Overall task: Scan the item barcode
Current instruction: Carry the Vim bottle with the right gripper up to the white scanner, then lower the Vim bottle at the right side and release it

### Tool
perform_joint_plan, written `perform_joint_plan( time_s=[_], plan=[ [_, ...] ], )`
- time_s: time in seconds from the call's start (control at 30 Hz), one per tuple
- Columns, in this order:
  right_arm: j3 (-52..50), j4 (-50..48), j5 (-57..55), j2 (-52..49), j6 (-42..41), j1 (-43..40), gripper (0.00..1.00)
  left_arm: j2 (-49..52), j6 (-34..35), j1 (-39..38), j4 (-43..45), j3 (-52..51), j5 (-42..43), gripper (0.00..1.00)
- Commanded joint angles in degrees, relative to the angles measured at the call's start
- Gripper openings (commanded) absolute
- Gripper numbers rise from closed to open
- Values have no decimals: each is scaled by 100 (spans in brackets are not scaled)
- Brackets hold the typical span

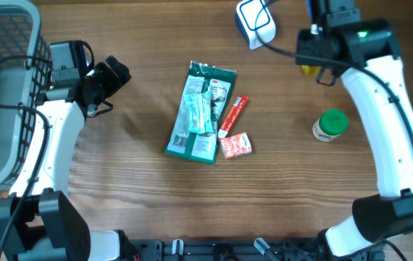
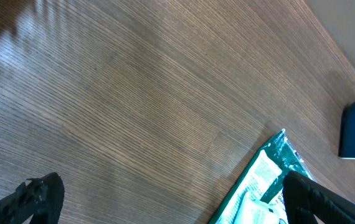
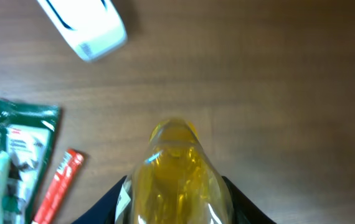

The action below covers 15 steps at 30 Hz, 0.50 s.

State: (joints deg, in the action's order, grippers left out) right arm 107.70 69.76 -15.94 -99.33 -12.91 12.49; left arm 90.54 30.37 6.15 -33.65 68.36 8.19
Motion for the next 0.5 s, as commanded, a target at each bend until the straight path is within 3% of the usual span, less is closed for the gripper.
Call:
perform_joint_plan(
  time_s=[0.0, 0.47],
  plan=[
    [-319, 92, 721, 22, -232, -461, 13, 22, 52, 9, 0, 28, -33, 100],
    [-2734, -1355, 857, 22, -380, -1215, 15, 22, 52, 9, 0, 28, -33, 100]
  ],
)
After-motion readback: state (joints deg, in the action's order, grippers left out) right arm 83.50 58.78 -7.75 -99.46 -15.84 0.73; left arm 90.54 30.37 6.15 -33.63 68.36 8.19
